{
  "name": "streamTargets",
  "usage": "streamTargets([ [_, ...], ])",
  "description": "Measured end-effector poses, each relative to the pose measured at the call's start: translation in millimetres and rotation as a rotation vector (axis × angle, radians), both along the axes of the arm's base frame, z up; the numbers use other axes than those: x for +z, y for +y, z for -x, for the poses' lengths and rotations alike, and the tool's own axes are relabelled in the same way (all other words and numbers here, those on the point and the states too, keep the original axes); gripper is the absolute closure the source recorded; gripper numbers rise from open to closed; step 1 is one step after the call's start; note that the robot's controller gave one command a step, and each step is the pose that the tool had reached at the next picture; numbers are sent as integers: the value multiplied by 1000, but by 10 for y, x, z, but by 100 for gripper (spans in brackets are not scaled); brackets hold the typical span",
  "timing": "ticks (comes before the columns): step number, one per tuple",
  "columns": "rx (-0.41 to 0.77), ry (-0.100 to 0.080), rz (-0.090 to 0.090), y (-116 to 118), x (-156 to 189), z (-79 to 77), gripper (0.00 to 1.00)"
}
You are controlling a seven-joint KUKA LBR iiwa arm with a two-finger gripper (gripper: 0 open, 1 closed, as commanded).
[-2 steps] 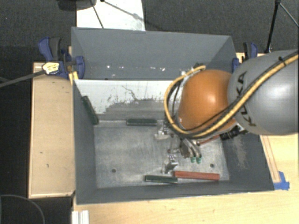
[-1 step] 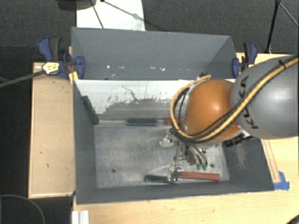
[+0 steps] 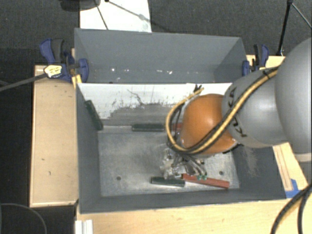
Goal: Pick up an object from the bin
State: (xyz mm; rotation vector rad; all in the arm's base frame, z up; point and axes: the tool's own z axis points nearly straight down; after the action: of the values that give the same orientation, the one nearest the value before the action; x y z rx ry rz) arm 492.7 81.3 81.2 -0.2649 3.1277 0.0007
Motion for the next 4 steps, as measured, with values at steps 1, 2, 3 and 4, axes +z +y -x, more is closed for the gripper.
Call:
streamTargets([
  [1, -5, -11, -3, 7, 16, -27, 0],
  [2, -6, -10, -3, 6, 12, -24, 0],
  [3, 43, -22, -6, -357, -29, -17, 0],
  [4, 47, -23, -6, -497, -31, -12, 0],
])
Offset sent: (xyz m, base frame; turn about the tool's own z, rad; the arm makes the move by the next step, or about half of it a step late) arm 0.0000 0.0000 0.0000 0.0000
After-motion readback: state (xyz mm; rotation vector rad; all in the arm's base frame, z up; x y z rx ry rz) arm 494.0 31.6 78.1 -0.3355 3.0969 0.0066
